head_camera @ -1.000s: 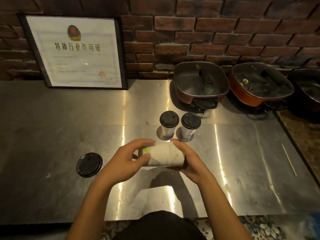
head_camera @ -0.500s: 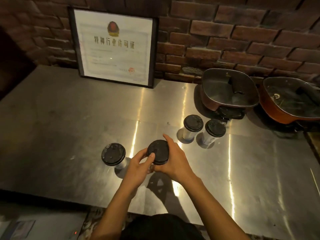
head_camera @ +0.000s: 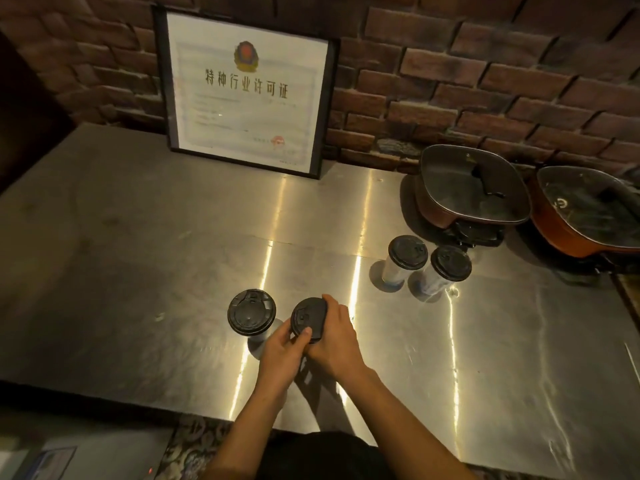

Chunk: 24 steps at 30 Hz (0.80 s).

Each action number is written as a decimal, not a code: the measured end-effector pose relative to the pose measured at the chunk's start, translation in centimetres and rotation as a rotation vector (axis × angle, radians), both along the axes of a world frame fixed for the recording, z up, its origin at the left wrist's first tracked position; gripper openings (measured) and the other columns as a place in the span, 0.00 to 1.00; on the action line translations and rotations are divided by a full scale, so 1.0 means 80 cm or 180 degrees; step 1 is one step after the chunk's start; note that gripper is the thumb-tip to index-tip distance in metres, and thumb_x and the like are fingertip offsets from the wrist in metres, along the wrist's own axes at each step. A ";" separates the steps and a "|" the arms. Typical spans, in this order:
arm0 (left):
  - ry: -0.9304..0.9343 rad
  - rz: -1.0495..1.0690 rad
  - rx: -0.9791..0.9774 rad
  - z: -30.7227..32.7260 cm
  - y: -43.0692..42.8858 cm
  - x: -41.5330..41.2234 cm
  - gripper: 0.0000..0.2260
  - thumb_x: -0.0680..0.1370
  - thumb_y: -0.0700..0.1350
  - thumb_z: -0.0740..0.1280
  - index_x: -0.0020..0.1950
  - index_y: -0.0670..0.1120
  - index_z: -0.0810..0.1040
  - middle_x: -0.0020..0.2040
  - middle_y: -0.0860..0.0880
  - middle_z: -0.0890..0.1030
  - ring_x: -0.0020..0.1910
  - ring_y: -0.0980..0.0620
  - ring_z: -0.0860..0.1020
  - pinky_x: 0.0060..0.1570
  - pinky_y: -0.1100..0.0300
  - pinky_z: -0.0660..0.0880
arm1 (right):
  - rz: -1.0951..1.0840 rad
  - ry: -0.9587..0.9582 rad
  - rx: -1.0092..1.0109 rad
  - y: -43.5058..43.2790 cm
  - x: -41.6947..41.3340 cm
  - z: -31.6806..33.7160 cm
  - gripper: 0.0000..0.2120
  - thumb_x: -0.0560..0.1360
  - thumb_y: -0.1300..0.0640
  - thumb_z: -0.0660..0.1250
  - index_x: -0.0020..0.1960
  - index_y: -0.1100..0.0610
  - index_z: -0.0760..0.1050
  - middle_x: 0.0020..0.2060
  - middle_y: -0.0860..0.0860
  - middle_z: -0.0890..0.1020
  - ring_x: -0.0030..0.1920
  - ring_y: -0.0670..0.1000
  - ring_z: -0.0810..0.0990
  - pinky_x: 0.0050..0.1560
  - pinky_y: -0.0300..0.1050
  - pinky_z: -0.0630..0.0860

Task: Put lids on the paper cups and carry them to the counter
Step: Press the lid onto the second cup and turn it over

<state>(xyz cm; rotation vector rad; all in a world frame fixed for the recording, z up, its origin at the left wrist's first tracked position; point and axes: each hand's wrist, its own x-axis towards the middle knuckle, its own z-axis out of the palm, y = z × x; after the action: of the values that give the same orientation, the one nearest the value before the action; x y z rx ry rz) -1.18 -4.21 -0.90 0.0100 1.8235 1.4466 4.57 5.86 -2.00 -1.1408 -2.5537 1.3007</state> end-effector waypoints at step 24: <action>-0.0040 -0.0549 0.0056 -0.010 -0.011 -0.025 0.18 0.80 0.45 0.70 0.70 0.51 0.78 0.60 0.53 0.84 0.61 0.57 0.81 0.54 0.67 0.77 | -0.0530 -0.0108 -0.0060 -0.017 -0.004 -0.007 0.49 0.69 0.48 0.79 0.80 0.52 0.53 0.71 0.55 0.70 0.69 0.55 0.72 0.60 0.37 0.66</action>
<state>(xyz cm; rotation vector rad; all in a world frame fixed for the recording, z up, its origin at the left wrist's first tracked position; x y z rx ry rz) -3.22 -5.09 -1.69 0.1627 1.7542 1.3384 4.29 4.53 -2.56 -1.3571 -2.4126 1.2798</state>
